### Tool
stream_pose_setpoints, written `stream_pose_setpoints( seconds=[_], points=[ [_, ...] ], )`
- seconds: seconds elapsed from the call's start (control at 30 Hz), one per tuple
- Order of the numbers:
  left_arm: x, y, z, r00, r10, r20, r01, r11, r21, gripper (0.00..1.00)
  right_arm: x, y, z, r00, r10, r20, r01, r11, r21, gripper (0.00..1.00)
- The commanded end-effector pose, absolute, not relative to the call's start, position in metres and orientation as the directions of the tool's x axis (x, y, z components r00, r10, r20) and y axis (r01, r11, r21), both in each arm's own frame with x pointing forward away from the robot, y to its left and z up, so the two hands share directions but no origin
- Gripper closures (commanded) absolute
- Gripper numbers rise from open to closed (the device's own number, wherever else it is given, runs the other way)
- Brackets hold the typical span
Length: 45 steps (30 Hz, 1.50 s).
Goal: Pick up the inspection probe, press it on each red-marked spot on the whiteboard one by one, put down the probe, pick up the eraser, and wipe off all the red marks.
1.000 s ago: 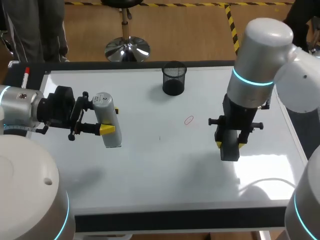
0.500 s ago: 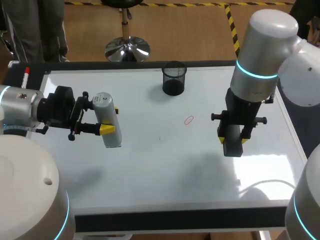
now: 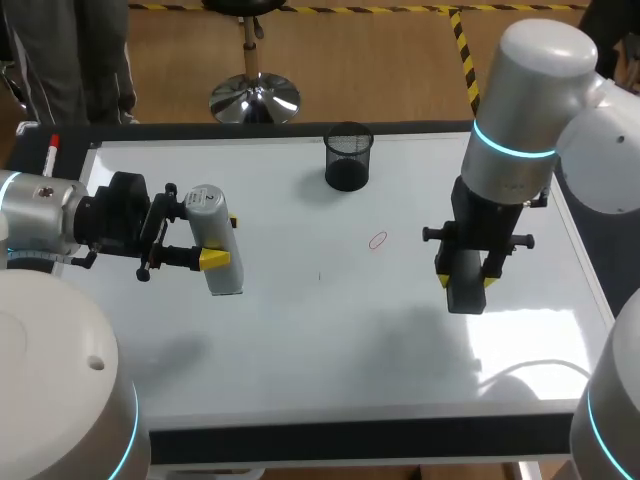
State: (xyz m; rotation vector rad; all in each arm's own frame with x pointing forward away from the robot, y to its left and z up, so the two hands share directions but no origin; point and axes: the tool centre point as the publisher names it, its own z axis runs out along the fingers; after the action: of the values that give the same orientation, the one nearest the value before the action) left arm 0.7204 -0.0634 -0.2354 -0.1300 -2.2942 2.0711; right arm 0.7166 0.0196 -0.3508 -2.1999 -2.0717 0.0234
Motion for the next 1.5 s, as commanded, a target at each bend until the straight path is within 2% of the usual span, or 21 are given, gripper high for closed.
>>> stream_pose_setpoints(
  seconds=[0.03,0.53,1.5],
  points=[
    [0.720,-0.063,-0.235,-0.995,0.095,-0.023,0.032,0.099,-0.995,1.00,0.716,0.018,-0.349,0.062,0.995,0.073,0.994,-0.055,-0.096,1.00],
    [0.734,-0.076,-0.237,-0.993,0.111,-0.044,0.052,0.069,-0.996,1.00,0.716,0.018,-0.349,0.062,0.995,0.073,0.994,-0.055,-0.096,1.00],
    [0.785,-0.139,-0.242,-0.988,0.152,-0.021,0.033,0.079,-0.996,1.00,0.716,0.018,-0.349,0.062,0.995,0.073,0.994,-0.055,-0.096,1.00]
  ],
)
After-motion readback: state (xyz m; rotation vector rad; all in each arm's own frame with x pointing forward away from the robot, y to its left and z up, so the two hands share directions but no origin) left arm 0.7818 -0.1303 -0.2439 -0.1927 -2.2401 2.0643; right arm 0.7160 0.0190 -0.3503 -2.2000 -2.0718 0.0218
